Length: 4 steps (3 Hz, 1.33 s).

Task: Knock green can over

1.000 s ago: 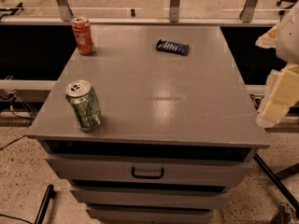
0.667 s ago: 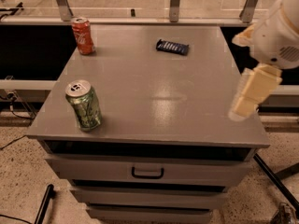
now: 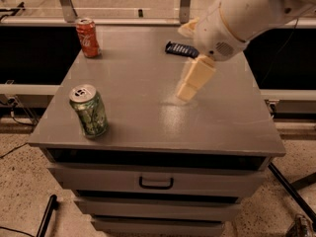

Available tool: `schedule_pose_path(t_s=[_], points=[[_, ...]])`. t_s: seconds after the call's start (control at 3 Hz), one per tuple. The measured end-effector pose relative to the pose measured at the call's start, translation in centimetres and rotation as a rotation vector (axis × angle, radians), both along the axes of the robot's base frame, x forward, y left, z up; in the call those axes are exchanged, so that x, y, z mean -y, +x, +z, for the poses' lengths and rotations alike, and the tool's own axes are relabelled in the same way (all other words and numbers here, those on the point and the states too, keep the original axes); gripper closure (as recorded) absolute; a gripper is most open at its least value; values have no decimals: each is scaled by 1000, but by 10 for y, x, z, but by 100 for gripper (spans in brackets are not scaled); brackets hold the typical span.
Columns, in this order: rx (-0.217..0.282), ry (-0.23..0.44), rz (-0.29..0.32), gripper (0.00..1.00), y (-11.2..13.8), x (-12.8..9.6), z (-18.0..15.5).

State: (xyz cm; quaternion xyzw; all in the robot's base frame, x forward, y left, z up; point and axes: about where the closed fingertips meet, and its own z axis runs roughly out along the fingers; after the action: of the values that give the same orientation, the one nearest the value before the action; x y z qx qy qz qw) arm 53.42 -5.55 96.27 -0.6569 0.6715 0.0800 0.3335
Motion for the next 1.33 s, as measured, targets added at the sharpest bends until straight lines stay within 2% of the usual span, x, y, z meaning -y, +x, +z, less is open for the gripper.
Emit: schedule_pose_path(t_s=[0.33,0.67,1.0,1.33], points=[[-16,126,68,0,21,-50,-5],[-71,279,145,0,26,-98,-17],[-132,365,215,0,1,-133,-23],[-178,431,292,0,-35,-160,-29]])
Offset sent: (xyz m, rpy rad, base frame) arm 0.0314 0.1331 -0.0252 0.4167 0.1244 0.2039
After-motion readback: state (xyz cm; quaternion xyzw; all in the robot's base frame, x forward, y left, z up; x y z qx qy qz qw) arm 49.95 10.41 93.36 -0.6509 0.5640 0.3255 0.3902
